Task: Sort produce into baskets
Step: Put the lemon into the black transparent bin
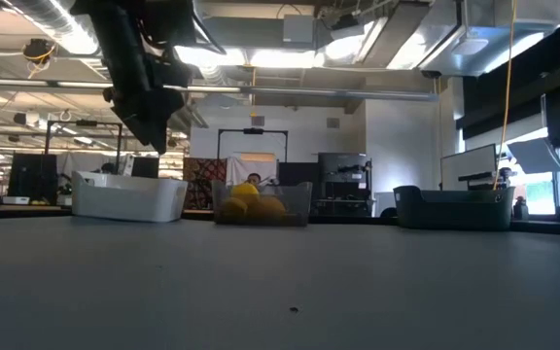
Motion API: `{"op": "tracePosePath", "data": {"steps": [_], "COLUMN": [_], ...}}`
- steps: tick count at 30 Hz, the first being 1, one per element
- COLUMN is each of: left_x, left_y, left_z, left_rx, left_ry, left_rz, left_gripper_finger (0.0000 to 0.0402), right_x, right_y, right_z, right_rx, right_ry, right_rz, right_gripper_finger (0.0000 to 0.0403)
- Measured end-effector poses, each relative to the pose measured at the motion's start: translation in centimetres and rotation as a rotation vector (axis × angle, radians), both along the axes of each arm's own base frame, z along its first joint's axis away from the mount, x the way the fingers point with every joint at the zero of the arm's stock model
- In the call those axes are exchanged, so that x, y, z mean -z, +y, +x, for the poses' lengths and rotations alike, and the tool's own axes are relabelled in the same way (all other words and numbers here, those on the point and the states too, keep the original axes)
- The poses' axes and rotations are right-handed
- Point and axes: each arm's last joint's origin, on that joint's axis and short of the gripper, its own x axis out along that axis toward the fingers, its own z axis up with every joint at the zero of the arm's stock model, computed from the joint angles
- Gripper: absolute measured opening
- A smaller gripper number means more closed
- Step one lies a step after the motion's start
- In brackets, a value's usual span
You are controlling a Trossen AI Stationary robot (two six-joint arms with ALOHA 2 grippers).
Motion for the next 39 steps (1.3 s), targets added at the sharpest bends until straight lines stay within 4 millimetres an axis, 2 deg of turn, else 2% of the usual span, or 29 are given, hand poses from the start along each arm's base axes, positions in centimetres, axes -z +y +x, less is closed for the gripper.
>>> {"op": "tracePosePath", "data": {"steps": [8,19,25,28,35,39], "left_x": [0.0,0.0,0.0,0.0,0.0,0.0], "left_y": [-0.4,-0.4,-0.4,-0.4,-0.4,-0.4], "left_z": [0.1,0.1,0.1,0.1,0.1,0.1], "left_rx": [0.018,0.018,0.018,0.018,0.004,-0.007], "left_ry": [0.000,0.000,0.000,0.000,-0.010,-0.018], "left_rz": [0.000,0.000,0.000,0.000,-0.002,-0.004], "left_gripper_finger": [0.0315,0.0315,0.0315,0.0315,0.0315,0.0315], "right_x": [0.6,4.1,5.5,5.7,5.7,5.4], "right_y": [0.1,1.1,1.4,1.4,1.5,1.4], "right_z": [-0.4,-0.1,0.2,0.2,0.2,0.2], "right_rx": [0.041,-0.021,-0.045,-0.048,-0.077,-0.103], "right_ry": [0.094,0.265,0.303,0.310,0.304,0.272], "right_rz": [-0.046,-0.048,-0.050,-0.048,-0.032,-0.043], "right_gripper_finger": [0.0306,0.0294,0.0292,0.0273,0.0194,0.0171]}}
